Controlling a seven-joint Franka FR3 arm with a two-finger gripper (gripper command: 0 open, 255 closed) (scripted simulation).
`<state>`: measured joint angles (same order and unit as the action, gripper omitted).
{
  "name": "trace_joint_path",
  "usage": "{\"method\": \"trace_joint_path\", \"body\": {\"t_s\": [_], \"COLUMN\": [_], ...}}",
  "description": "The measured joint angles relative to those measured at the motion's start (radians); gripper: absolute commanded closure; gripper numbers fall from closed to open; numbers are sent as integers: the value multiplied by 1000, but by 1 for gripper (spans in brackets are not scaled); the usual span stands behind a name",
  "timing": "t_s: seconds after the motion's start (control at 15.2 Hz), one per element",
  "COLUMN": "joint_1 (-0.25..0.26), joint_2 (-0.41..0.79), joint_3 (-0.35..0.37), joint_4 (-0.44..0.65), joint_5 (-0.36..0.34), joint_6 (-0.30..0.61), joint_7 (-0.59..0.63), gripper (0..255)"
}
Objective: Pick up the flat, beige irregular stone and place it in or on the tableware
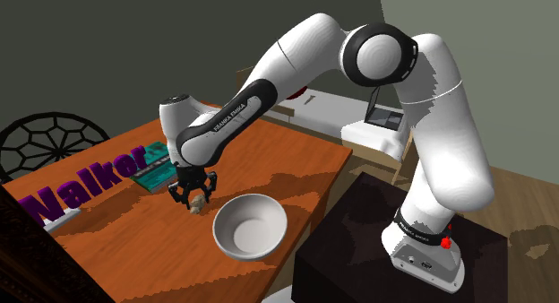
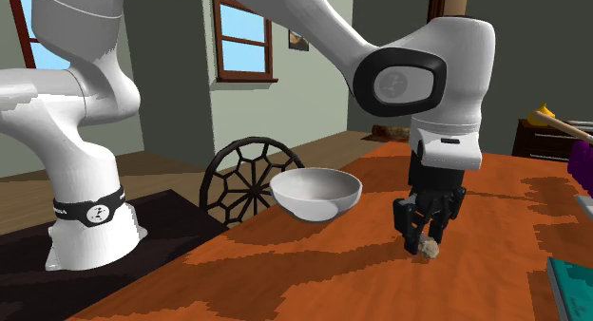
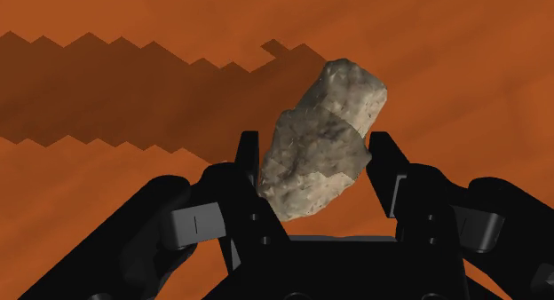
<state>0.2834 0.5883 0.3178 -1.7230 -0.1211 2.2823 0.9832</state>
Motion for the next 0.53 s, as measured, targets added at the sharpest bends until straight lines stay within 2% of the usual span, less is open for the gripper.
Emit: {"method": "trace_joint_path", "body": {"t_s": [0.53], "joint_1": [-5], "joint_2": [-26], "joint_3": [6], "joint_4": [2], "joint_5": [8], "joint_6": [-27], "joint_7": [-3], "gripper": [255]}}
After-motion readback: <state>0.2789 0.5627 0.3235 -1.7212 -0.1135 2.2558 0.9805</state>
